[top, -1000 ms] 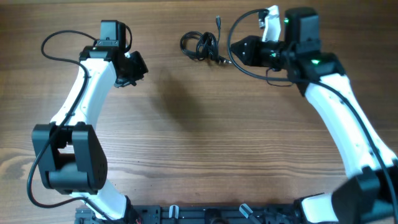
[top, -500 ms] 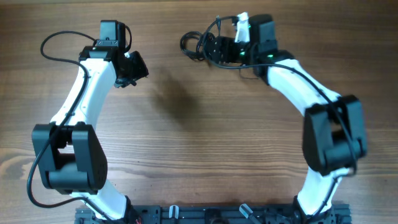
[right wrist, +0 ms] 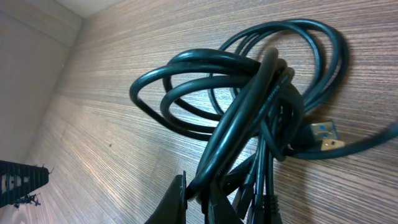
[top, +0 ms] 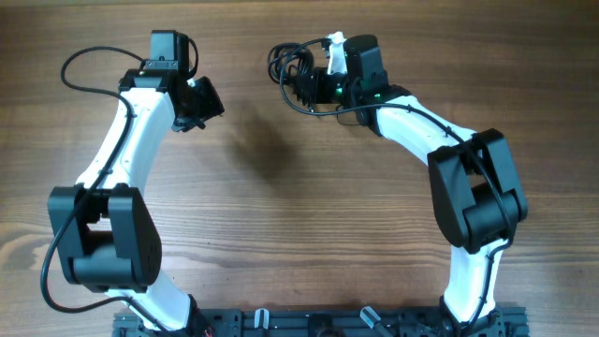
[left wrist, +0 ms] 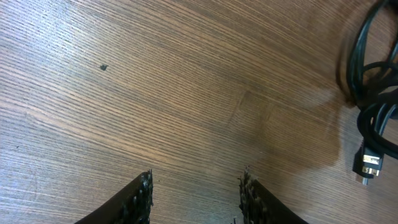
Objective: Untangle cables
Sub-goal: 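Close the right gripper on the black cable loops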
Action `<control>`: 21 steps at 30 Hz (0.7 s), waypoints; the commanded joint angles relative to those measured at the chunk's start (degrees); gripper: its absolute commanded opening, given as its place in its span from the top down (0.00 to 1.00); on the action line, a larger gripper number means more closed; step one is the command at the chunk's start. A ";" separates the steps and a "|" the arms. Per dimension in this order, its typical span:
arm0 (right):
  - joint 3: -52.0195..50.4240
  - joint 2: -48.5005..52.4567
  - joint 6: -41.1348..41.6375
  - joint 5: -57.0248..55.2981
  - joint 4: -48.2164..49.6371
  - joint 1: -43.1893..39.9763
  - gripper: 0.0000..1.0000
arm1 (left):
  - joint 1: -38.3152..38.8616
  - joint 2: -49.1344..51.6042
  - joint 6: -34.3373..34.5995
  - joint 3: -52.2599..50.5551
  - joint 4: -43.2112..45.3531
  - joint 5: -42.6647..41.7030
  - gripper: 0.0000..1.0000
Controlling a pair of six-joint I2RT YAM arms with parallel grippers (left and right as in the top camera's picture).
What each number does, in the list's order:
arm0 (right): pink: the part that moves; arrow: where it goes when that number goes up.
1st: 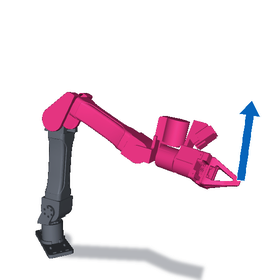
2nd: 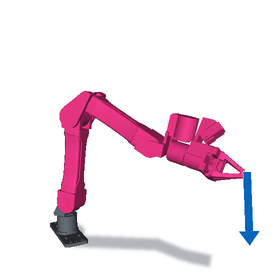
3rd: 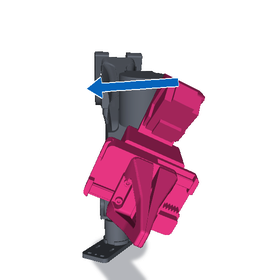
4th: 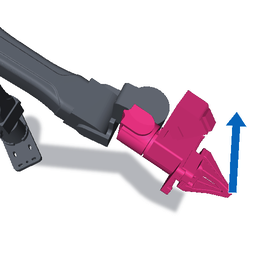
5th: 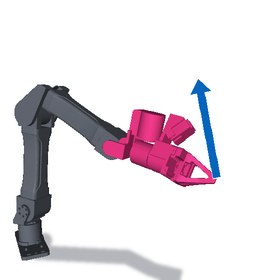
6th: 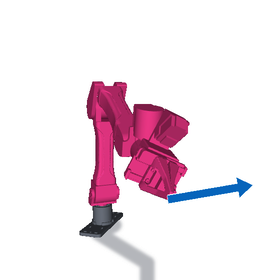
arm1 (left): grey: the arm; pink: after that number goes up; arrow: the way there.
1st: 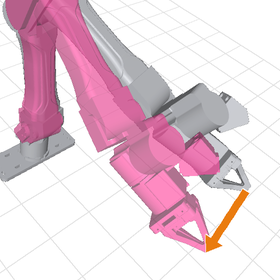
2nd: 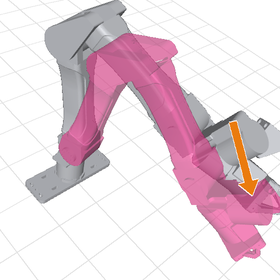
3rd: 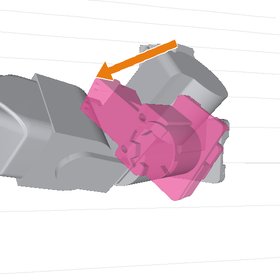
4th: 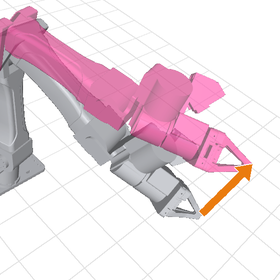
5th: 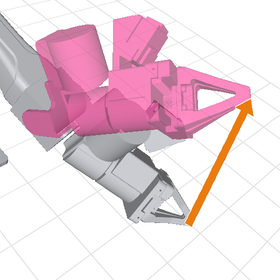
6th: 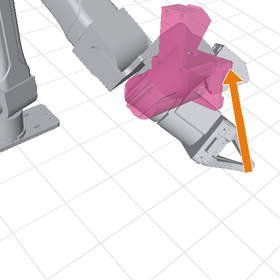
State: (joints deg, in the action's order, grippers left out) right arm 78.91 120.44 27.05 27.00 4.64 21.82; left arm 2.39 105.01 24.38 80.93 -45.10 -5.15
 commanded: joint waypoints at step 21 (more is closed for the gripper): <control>0.87 2.27 17.11 -9.64 1.97 -0.02 0.11 | -0.22 0.44 0.09 -0.35 0.13 0.79 0.47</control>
State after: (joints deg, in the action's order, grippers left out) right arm 78.98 120.51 41.25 20.64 6.59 21.82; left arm 2.39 105.01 24.38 80.93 -45.10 -5.17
